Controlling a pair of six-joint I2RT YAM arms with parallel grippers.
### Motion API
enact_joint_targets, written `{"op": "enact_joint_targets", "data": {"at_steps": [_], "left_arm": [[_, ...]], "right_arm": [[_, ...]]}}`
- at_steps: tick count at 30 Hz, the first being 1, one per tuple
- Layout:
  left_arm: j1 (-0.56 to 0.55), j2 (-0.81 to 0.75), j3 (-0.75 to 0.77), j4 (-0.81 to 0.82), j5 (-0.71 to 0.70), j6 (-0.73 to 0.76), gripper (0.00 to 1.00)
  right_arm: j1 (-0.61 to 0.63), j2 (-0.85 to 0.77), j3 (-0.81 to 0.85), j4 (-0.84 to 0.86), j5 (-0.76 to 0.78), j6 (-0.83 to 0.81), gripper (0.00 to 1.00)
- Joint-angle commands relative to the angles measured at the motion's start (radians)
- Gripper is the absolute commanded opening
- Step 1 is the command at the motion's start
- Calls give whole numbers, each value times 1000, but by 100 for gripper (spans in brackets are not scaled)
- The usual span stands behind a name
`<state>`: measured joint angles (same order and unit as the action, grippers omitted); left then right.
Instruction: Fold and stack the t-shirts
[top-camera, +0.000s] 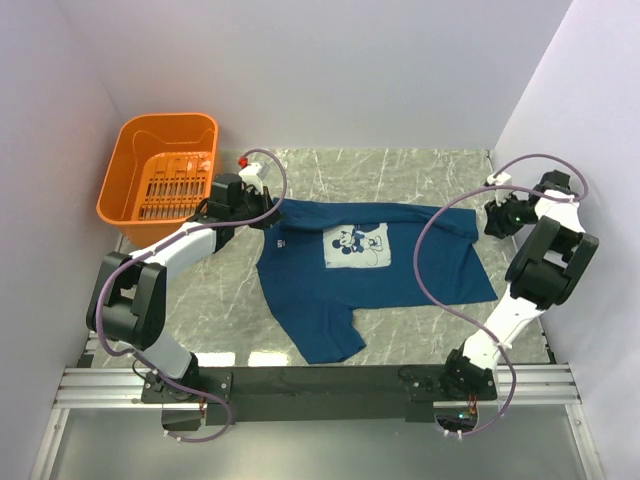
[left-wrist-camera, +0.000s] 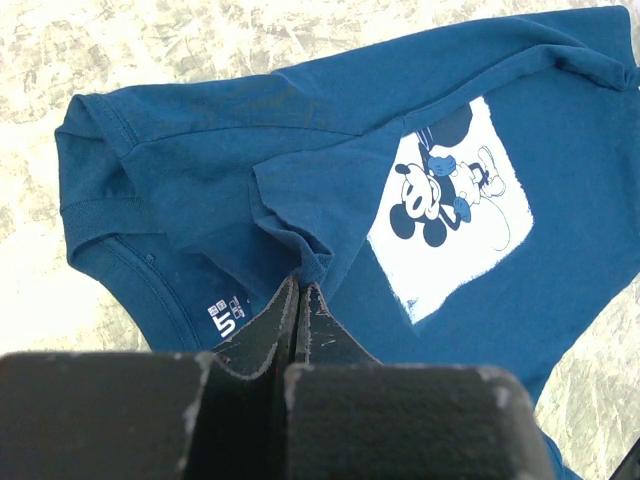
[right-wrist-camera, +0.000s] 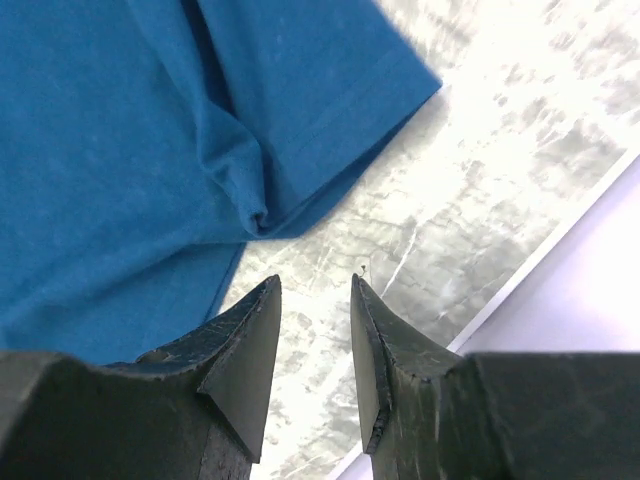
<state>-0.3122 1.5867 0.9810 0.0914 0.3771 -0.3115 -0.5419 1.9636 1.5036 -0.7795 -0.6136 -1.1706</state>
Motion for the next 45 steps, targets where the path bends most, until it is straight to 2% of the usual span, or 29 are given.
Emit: {"op": "enact_joint_targets", "data": {"at_steps": [1,3,7,11,18,27,29,31,37,45], "left_arm": [[-5,-42,-8,30,17,6,1],[-5,-42,-11,28,17,6,1],[-5,-47,-8,24,14,11,1],[-5,-53,-10,21,11,12,1],[-4,-47,-19,37,17,5,1],[-4,-44,-13,27,16,12,1],[-4,-45,-10,27,13,11,1],[-4,-45,-10,24,8,11,1],[-4,-51,-2,-2,-43,17,1],[-2,-65,7,-50,-151,17,1]], "right_arm": [[33,-72,4,-13,-98,19,41],[66,-54,14,-49,-91,41,42],[151,-31,-8,23,-9,140,42],[164,24,50,26,29,193,42],[186,87,104,-23,106,183,42],[215,107,95,-9,115,200,41],[220,115,96,-12,115,197,38],[220,112,98,-20,107,190,30],[214,64,67,-27,87,124,0],[177,37,66,-53,74,43,0]]}}
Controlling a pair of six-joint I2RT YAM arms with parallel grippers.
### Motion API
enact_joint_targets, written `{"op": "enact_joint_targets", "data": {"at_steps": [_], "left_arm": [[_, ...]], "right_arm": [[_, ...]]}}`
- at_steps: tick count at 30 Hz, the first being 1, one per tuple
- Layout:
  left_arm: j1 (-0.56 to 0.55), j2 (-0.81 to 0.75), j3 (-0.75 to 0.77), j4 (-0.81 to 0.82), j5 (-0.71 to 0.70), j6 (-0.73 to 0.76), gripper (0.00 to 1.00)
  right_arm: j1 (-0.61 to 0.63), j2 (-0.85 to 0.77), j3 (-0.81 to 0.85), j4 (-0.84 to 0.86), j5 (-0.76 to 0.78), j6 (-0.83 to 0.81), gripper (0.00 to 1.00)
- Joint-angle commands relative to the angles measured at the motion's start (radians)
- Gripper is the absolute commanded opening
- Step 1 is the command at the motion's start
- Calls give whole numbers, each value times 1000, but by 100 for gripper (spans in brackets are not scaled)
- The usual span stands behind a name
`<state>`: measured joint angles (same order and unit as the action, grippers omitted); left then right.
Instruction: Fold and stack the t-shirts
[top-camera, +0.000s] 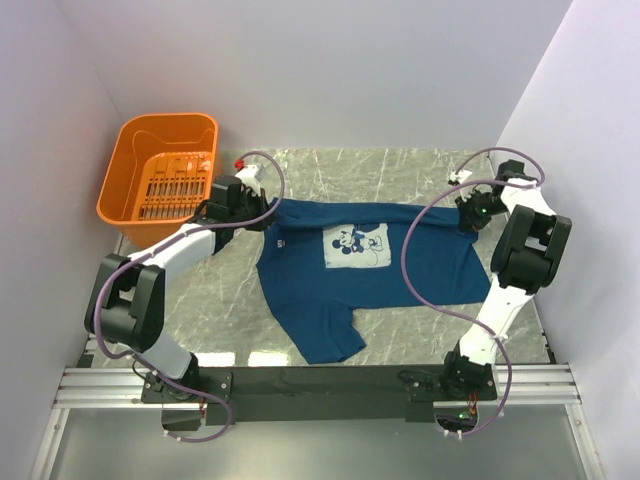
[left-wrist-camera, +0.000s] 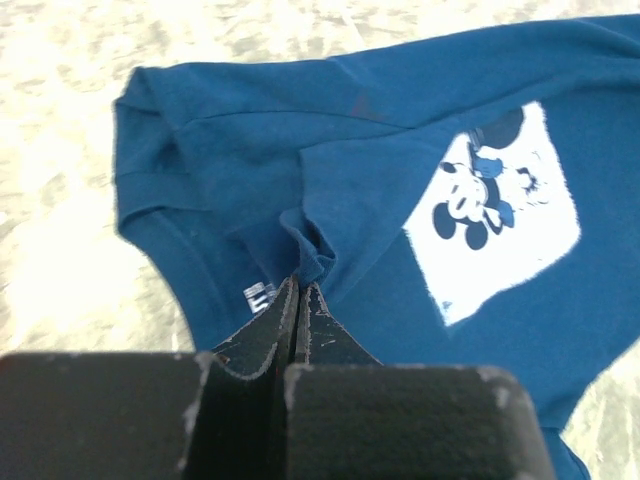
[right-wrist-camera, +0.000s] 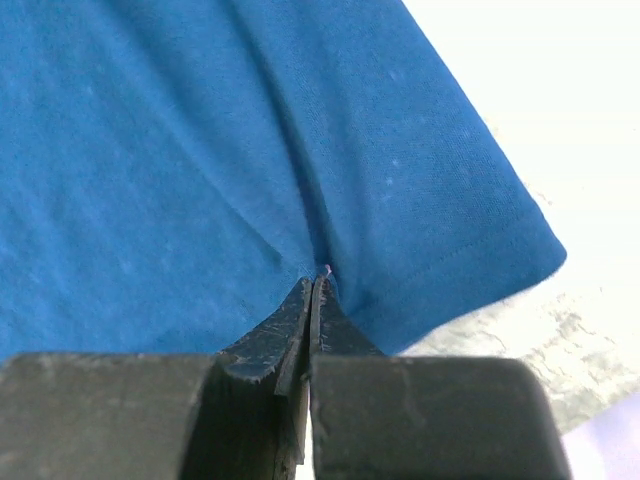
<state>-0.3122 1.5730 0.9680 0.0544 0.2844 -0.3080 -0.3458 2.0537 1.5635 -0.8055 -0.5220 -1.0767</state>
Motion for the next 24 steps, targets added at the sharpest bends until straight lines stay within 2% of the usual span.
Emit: {"op": "enact_joint_targets", "data": {"at_steps": [1,8,14,17,21,24], "left_arm": [[-2,-53,15,-17,-73,12,1],[-1,-73,8,-28,-113,9,1],[1,-94,-14,-5,-67,14,1],[1,-108,-26,-11,-42,26,1],[1,-116,-32,-51,-14,41,1],[1,-103,-18,-154,-21,44,14]], "right_arm": [[-21,-55,1,-24,-18,-54,0],[-22,-82,-51,-1,-29,-87,0],[-27,-86,-56,-4,-41,-91,1],[-28,-86,-60,-20,-44,-109,6],[-42,-92,-56,-40,-56,-117,21],[-62,-96,-28,-76,-101,-117,34]]}}
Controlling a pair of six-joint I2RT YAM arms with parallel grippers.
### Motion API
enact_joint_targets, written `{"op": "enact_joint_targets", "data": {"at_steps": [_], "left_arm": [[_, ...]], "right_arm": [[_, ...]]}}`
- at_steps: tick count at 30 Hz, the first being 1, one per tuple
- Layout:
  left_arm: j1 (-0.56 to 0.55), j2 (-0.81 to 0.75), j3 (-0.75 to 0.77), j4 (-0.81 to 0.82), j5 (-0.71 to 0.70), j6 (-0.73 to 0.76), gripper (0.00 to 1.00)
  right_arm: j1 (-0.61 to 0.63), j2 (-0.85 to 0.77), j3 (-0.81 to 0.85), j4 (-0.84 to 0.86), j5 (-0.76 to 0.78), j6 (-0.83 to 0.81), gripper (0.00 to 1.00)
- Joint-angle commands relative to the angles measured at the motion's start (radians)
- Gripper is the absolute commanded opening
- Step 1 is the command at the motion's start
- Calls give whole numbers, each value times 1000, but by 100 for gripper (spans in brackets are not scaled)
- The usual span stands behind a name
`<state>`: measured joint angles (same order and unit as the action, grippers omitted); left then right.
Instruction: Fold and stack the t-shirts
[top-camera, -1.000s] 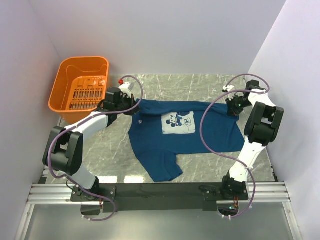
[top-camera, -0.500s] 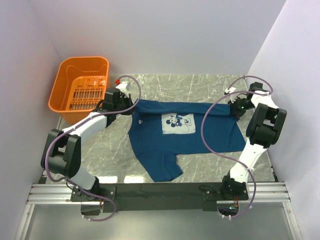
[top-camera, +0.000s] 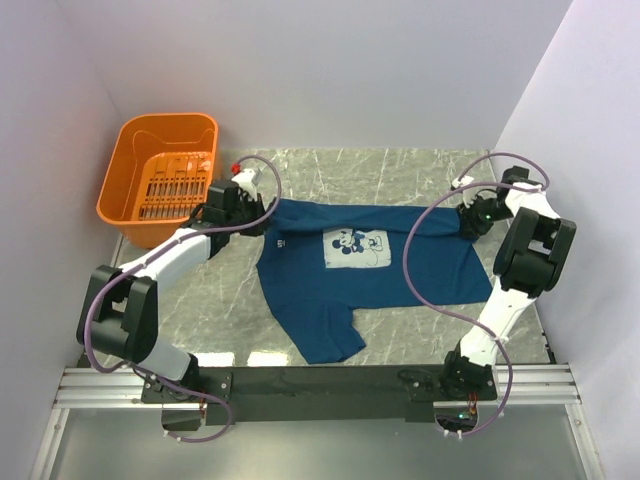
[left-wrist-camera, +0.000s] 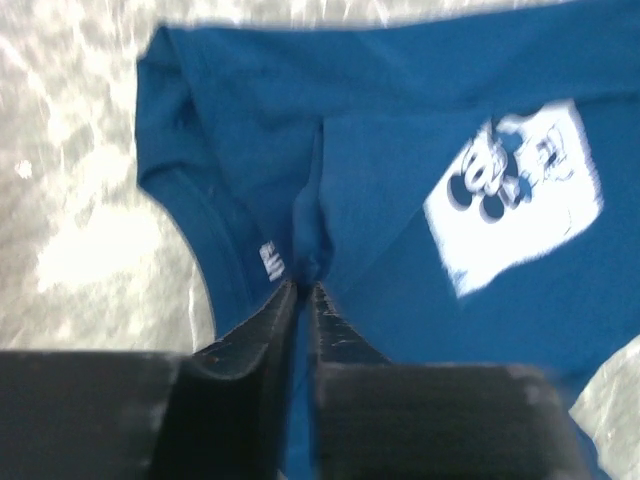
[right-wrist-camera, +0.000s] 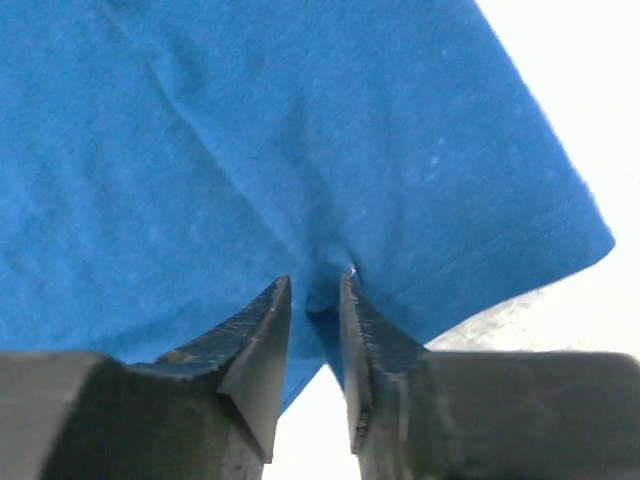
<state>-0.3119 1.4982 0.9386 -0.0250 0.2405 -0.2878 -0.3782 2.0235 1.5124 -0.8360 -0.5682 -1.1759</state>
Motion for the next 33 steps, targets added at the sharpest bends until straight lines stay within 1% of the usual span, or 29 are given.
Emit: {"op": "enact_joint_targets", "data": {"at_steps": [1,3,4,8,9,10,12,13,14,15,16,17,18,19,20,21,22,24,25,27,33], "left_arm": [[0,-26,15,-102,14,24,27],[0,-35,14,-112,-1,15,36],[0,-44,6,-112,-15,13,42],[0,-128,-6,-78,-59,-7,59],[0,-144,-7,-70,-69,-13,65],[0,-156,-9,-64,-76,-16,73],[2,-173,6,-49,-101,-33,80],[5,-168,17,-46,-102,-40,81],[8,-141,32,-46,-105,-51,81],[10,-118,79,-65,-104,-72,80],[11,-63,106,-76,-109,-83,79],[11,-32,133,-87,-113,-97,78],[13,0,190,-104,-122,-126,76],[13,66,219,-116,-128,-142,74],[13,100,250,-127,-138,-160,73],[13,134,312,-138,-145,-192,70],[13,202,345,-166,-150,-211,68],[13,267,435,-194,-159,-253,62],[13,325,463,-219,-170,-267,61],[13,373,526,-243,-185,-307,58],[13,488,597,-288,-237,-379,56]], "right_arm": [[-36,-68,32,-58,-67,-19,35],[-47,-72,58,-80,-107,-5,38],[-53,-74,74,-89,-117,-1,38],[-59,-83,94,-124,-171,30,38],[-57,-88,92,-115,-192,48,38],[-62,-91,95,-104,-199,105,38],[-62,-88,98,-58,-209,174,37],[-62,-82,100,-39,-213,259,37],[-62,-82,95,24,-211,318,36],[-61,-80,92,56,-205,376,35],[-60,-78,89,117,-200,480,35],[-57,-78,85,156,-190,543,35],[-56,-78,83,187,-164,599,35],[-54,-74,86,221,-156,674,35],[-53,-71,88,242,-144,715,35],[-47,-66,91,267,-110,767,35],[-45,-45,118,265,-73,835,35],[-45,-20,152,262,-44,884,36],[-45,3,181,250,-29,924,36],[-47,21,206,236,-25,932,36],[-47,27,189,265,-6,957,38]]}}
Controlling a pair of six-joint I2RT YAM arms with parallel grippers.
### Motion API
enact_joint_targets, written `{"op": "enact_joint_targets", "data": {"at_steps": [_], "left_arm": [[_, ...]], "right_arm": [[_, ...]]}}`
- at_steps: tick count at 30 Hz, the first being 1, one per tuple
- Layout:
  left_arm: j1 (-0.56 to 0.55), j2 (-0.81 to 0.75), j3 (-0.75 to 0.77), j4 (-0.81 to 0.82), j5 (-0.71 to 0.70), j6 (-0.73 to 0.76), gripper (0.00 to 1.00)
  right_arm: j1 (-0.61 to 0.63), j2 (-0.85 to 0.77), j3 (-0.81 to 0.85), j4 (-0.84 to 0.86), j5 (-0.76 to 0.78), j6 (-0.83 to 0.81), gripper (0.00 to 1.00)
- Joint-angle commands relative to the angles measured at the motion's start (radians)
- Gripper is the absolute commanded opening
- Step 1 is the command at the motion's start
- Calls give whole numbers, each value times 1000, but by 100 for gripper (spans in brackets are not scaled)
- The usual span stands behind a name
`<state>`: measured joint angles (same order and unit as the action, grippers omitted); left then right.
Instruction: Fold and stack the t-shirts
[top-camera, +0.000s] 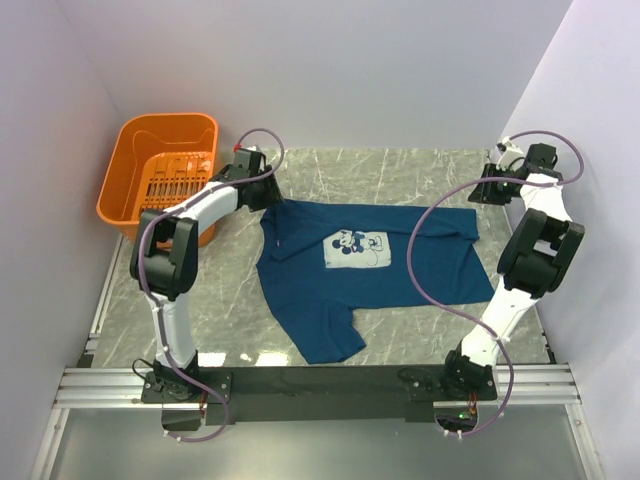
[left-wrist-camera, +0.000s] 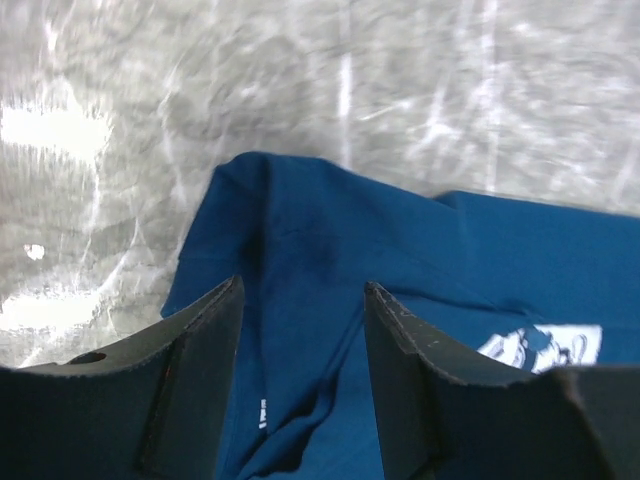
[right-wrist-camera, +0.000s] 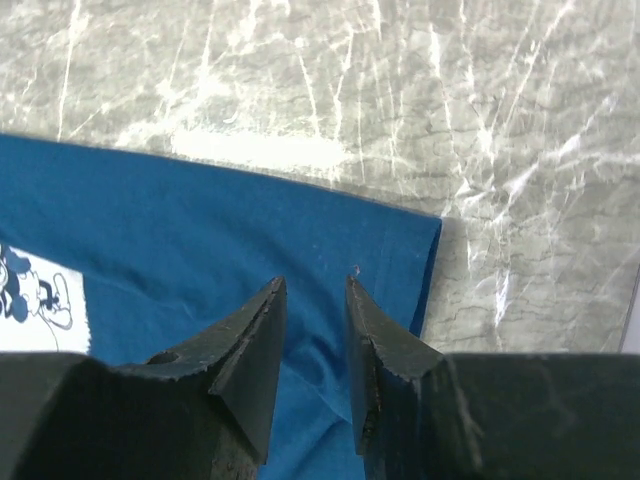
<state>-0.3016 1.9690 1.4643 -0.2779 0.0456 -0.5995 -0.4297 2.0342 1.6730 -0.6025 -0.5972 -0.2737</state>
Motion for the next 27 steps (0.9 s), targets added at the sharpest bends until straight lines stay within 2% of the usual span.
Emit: {"op": "enact_joint_targets", "data": {"at_steps": [1,8,17,21,26,27], "left_arm": [[2,45,80,-41,-43,-71,55],[2,143,148,-37,-43,-94,50],[2,215,211,-44,-65,-95,36],[4,220,215,-40,-78,-91,25],[10,211,196,-30,-85,-92,1],[13,205,189,-27,-90,-94,1]], "right_arm": [[5,23,30,30,27,54,37],[5,38,27,37,40,59,38],[5,58,37,56,103,93,38],[5,76,65,63,117,126,38],[5,100,100,50,111,149,38],[5,101,103,52,111,154,38]]}}
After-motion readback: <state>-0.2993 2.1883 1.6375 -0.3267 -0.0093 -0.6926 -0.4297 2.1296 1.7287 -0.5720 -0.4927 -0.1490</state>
